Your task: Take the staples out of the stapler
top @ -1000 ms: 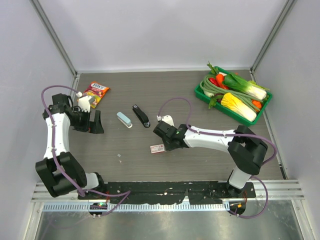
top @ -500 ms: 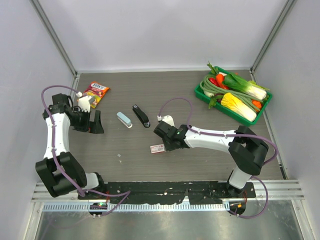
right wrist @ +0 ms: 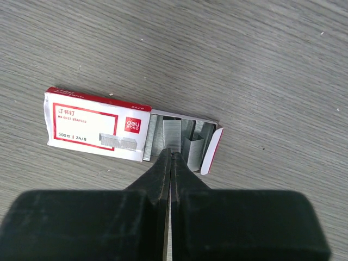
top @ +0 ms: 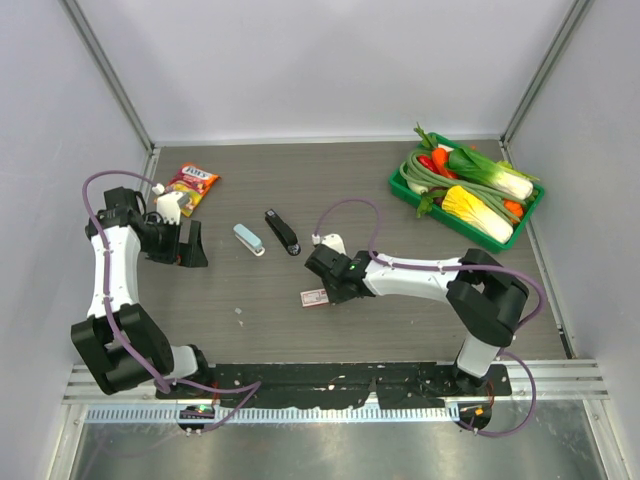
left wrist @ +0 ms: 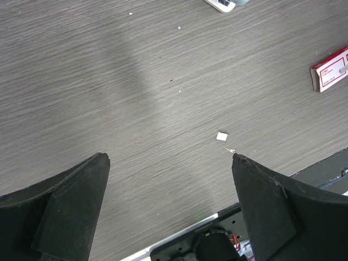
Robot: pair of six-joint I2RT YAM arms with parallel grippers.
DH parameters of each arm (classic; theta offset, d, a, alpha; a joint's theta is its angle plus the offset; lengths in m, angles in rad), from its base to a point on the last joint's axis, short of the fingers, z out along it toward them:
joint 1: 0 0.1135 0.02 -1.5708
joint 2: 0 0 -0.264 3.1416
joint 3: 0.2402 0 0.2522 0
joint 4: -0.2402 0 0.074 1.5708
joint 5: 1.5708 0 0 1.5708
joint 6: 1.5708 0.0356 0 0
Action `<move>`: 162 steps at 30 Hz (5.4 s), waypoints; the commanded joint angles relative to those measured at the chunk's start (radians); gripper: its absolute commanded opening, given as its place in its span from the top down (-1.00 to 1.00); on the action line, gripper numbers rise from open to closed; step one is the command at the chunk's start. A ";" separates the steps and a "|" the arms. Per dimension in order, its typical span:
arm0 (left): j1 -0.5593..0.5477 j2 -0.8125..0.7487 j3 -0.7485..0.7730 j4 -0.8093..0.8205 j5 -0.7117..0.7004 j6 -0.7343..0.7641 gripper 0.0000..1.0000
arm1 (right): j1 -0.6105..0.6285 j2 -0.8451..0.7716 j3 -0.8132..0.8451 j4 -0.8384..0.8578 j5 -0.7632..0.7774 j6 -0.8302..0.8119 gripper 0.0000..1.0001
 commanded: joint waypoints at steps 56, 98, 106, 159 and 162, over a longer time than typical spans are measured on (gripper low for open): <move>0.006 -0.016 0.010 -0.003 0.020 -0.004 -0.97 | -0.041 -0.012 0.010 0.002 0.022 -0.036 0.98; -0.523 0.065 -0.070 0.191 -0.078 -0.115 -0.93 | -0.167 -0.205 -0.210 0.205 -0.147 0.064 0.58; -0.712 0.181 -0.080 0.268 -0.141 -0.121 -0.92 | -0.218 -0.222 -0.315 0.369 -0.259 0.097 0.59; -1.042 0.259 -0.211 0.509 -0.368 -0.165 -0.43 | -0.382 -0.245 -0.576 0.766 -0.562 0.229 0.66; -1.051 0.260 -0.203 0.504 -0.368 -0.170 -0.43 | -0.382 -0.225 -0.574 0.795 -0.575 0.242 0.67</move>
